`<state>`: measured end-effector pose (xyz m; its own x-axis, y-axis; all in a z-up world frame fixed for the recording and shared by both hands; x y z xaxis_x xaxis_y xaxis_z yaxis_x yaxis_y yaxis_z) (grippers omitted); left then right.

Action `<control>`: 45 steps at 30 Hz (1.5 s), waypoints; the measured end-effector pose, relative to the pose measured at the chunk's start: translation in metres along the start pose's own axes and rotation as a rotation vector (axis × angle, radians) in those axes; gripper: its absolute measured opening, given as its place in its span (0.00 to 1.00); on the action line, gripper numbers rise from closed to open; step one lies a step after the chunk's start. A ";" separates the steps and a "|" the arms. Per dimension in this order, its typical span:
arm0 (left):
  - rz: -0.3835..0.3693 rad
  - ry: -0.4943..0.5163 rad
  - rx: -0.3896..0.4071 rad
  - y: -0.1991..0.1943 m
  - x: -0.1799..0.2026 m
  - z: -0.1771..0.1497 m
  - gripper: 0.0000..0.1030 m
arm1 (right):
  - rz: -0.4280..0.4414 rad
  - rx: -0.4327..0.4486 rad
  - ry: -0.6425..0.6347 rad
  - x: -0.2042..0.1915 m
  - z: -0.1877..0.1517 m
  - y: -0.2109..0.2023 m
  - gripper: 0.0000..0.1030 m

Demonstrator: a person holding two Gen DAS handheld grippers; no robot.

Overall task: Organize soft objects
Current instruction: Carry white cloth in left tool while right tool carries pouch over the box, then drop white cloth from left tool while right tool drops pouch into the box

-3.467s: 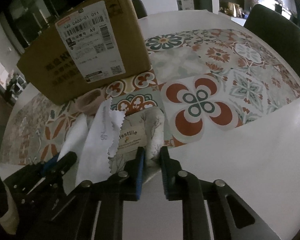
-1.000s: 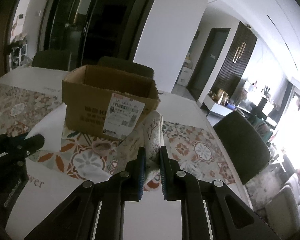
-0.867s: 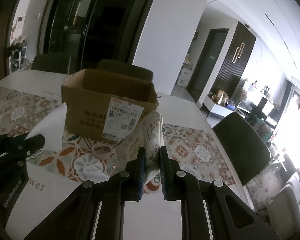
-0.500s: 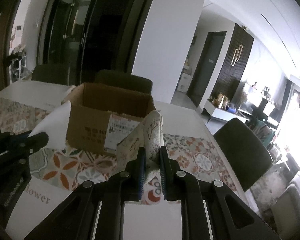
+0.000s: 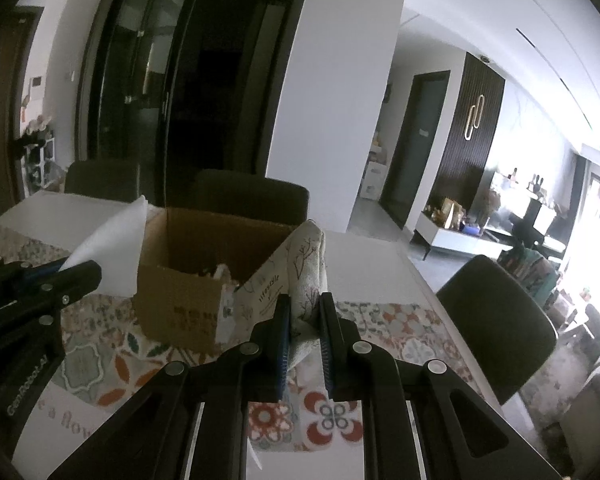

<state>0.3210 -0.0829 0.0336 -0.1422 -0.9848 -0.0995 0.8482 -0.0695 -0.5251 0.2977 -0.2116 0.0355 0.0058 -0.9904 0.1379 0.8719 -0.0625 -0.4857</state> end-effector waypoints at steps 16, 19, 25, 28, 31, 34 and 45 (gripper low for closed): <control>0.015 0.002 0.042 0.042 -0.008 0.039 0.08 | 0.005 0.099 0.022 0.010 0.042 0.033 0.15; 0.016 -0.005 0.033 0.055 -0.009 0.043 0.08 | 0.011 0.107 0.030 0.012 0.047 0.043 0.15; 0.014 0.008 0.005 0.086 -0.006 0.046 0.08 | 0.036 0.091 0.035 0.016 0.048 0.072 0.15; 0.010 0.009 -0.022 0.104 -0.002 0.045 0.08 | 0.057 0.074 0.043 0.019 0.048 0.087 0.15; 0.007 0.010 -0.046 0.119 0.001 0.043 0.08 | 0.068 0.061 0.025 0.017 0.047 0.100 0.15; 0.007 0.008 -0.068 0.133 0.002 0.040 0.08 | 0.077 0.049 0.019 0.014 0.044 0.111 0.15; -0.006 0.016 -0.126 0.159 0.011 0.026 0.08 | 0.127 -0.021 0.033 0.011 0.032 0.145 0.15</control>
<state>0.4675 -0.1087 -0.0288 -0.1563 -0.9817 -0.1091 0.7766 -0.0539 -0.6277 0.4404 -0.2276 -0.0057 0.0991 -0.9940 0.0458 0.8548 0.0615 -0.5152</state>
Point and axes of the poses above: each gripper's, at about its wrist camera, not at the fingertips, and y roughly the way its jaws point, x to its right, z to its top, the point moved 8 cm from there along y, roughly the way its jaws point, and after that the axes turned 9 degrees about z, right-handed, at the moved point
